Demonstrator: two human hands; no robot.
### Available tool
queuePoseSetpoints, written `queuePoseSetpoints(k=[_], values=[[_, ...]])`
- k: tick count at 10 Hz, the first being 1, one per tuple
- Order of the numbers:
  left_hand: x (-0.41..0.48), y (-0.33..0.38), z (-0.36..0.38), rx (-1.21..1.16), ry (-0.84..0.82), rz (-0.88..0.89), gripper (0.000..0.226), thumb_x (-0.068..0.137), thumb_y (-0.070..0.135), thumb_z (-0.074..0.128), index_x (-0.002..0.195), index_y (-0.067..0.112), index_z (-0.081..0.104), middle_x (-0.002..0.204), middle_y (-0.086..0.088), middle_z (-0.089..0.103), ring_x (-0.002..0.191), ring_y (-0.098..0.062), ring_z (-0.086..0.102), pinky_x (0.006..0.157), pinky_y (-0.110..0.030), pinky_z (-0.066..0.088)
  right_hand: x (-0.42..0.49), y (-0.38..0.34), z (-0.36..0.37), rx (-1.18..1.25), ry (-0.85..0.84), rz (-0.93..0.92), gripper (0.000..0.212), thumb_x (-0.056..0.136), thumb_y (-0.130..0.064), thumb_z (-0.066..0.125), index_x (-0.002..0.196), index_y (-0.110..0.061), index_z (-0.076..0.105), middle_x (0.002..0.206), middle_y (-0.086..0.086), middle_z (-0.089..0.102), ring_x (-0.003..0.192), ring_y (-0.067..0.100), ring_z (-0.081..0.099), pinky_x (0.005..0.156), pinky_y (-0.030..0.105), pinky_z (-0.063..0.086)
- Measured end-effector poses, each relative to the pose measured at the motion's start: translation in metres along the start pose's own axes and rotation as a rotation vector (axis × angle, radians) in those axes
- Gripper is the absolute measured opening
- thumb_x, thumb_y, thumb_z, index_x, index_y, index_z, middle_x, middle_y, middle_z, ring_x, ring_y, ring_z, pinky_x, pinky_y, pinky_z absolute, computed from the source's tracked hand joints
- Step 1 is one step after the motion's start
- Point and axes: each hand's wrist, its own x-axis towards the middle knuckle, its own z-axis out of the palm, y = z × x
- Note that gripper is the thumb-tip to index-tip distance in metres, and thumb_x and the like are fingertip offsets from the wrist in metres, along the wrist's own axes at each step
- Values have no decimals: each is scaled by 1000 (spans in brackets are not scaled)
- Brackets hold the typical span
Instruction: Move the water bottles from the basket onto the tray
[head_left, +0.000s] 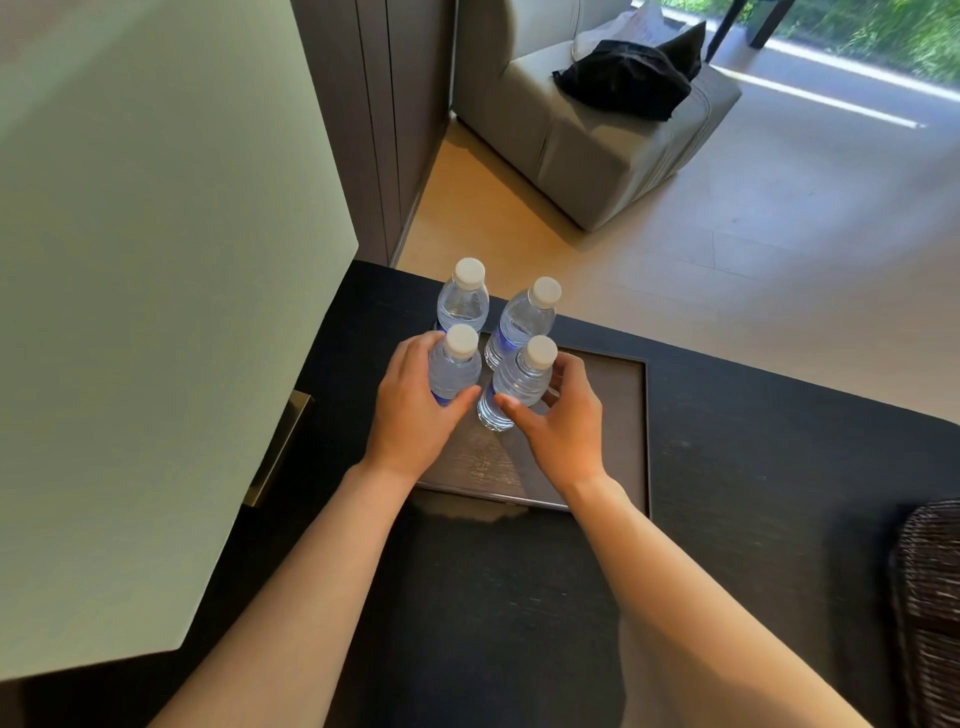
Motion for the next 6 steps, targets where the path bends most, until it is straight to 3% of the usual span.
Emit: queuePoseSetpoints(k=[2, 3, 4, 6], values=[[-2, 0, 1, -26, -12, -28, 75, 75, 26, 88, 138, 16, 49, 137, -5, 55, 122, -3, 44, 89, -2, 33, -1, -1, 0, 5, -28, 34, 71, 77, -33, 89, 132, -25, 46, 129, -8, 60, 117, 8, 58, 99, 24, 49], [-3, -1, -2, -36, -32, -79, 89, 73, 30, 89, 147, 16, 41, 144, -7, 49, 127, -4, 40, 97, -11, 32, -6, -1, -4, 22, -55, 54, 79, 75, -33, 90, 138, -24, 43, 136, -7, 57, 122, 7, 56, 101, 21, 45], [-13, -3, -8, 10, -47, -149, 98, 73, 35, 89, 152, 15, 35, 151, -9, 43, 137, -20, 43, 101, -26, 35, -17, 1, -12, 6, -64, 74, 88, 74, -36, 90, 146, -19, 41, 146, -1, 54, 131, 14, 54, 109, 32, 47], [-66, 9, -29, 53, -47, -278, 94, 77, 35, 85, 153, 13, 34, 153, -10, 40, 141, -25, 41, 106, -36, 41, -72, 13, -42, -17, -45, 164, 84, 78, -39, 86, 147, -18, 43, 143, 0, 56, 129, 14, 55, 108, 40, 49]])
